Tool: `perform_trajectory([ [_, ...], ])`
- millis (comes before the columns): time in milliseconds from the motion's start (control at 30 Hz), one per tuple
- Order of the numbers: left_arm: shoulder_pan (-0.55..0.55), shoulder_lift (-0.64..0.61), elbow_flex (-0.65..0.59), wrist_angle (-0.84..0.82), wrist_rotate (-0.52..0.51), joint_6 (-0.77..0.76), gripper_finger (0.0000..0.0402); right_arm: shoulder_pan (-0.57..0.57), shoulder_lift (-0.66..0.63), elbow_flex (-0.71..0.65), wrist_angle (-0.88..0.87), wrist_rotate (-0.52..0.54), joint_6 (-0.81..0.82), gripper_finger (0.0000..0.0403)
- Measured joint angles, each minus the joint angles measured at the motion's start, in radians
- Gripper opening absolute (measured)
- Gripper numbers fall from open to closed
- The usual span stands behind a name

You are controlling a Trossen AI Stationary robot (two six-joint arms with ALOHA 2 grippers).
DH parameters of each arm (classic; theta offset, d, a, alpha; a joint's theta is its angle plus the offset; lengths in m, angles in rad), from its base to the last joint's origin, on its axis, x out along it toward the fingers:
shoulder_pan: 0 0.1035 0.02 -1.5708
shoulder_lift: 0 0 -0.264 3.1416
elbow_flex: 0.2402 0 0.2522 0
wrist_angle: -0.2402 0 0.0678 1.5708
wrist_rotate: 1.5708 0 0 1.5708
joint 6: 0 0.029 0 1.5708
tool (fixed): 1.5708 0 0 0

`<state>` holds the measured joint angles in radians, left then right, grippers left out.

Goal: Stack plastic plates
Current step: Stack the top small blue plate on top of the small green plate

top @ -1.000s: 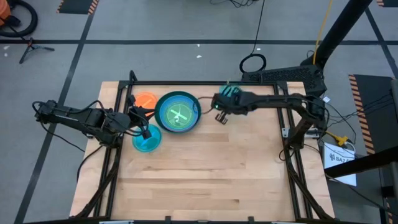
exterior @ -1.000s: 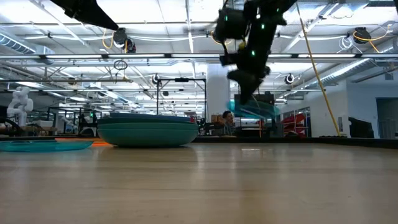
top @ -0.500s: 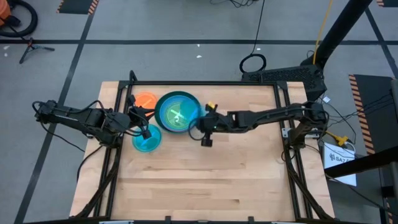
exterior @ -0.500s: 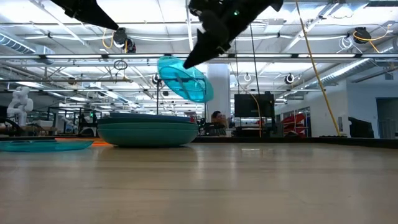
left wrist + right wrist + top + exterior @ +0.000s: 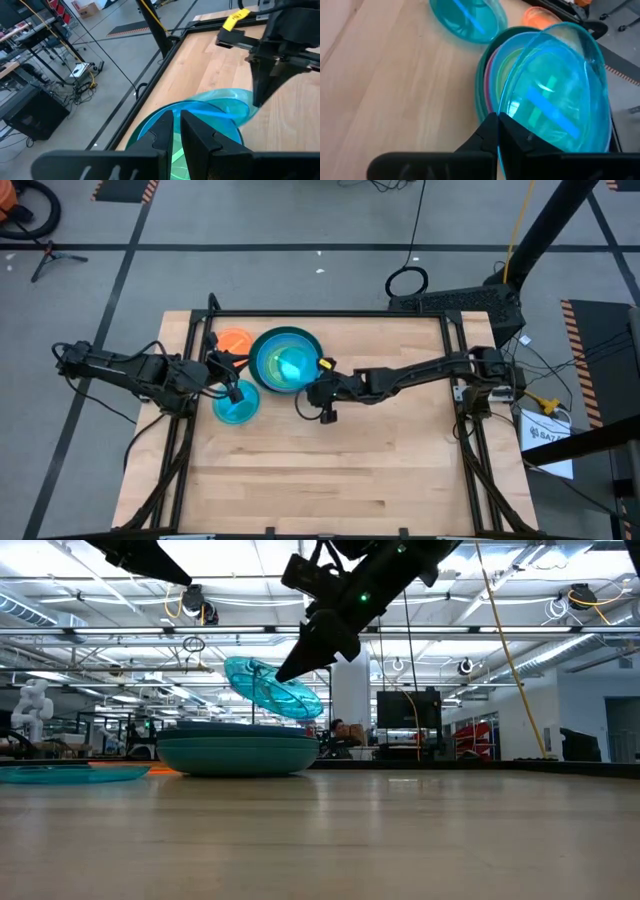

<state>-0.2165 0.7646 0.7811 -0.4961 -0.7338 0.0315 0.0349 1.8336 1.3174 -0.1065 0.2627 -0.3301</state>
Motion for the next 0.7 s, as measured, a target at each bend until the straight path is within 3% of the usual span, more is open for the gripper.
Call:
perform_trajectory([
  [700, 0.0, 0.0, 0.0, 0.0, 0.0, -0.003, 0.0042, -0.042, 0.0, 0.0, 0.021, -0.003, 0.003, 0.0066],
])
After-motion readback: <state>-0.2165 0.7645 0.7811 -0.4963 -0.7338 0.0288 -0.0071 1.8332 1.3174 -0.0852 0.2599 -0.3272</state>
